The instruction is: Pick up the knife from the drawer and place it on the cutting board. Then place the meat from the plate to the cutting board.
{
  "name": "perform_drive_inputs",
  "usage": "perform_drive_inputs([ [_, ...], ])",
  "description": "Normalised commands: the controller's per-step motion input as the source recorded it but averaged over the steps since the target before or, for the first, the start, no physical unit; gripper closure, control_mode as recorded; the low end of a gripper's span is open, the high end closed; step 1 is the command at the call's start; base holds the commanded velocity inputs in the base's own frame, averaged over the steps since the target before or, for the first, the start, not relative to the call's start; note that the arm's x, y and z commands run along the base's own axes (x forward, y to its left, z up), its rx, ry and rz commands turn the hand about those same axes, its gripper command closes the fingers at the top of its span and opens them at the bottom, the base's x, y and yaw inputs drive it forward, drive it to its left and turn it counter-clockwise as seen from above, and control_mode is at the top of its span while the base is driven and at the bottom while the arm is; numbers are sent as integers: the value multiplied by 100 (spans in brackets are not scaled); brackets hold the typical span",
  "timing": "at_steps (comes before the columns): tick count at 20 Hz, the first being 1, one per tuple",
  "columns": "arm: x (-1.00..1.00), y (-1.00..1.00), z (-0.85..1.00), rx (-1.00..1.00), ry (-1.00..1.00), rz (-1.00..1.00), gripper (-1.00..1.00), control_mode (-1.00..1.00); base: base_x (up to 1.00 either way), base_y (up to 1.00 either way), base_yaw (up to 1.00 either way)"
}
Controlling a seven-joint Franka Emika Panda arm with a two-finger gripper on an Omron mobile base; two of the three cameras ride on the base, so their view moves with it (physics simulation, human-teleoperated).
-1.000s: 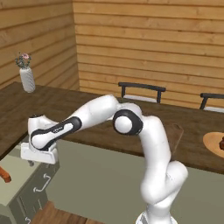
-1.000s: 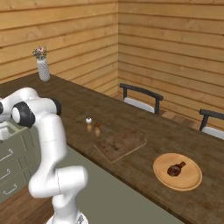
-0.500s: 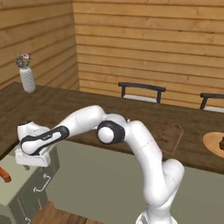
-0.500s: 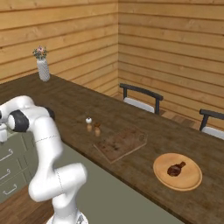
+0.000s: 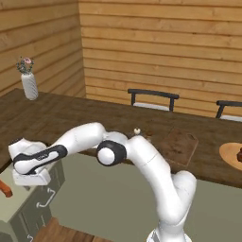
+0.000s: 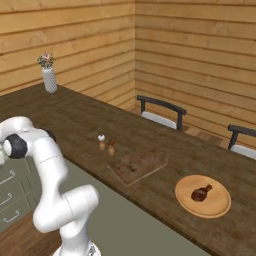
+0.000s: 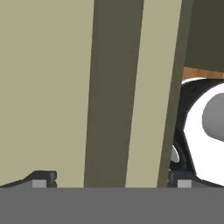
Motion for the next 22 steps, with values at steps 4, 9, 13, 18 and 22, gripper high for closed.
perform_drive_inputs([
  [4, -100, -92, -5, 0, 0, 0, -100, -100, 0, 0, 0],
  [9, -100, -100, -1, 1, 0, 0, -100, -100, 0, 0, 0],
  [13, -100, -100, 0, 2, 0, 0, -100, -100, 0, 0, 0],
  [18, -100, -100, 0, 7, 0, 0, -100, -100, 0, 0, 0],
  [22, -65, -100, 5, 6, 0, 0, -100, -100, 0, 0, 0],
])
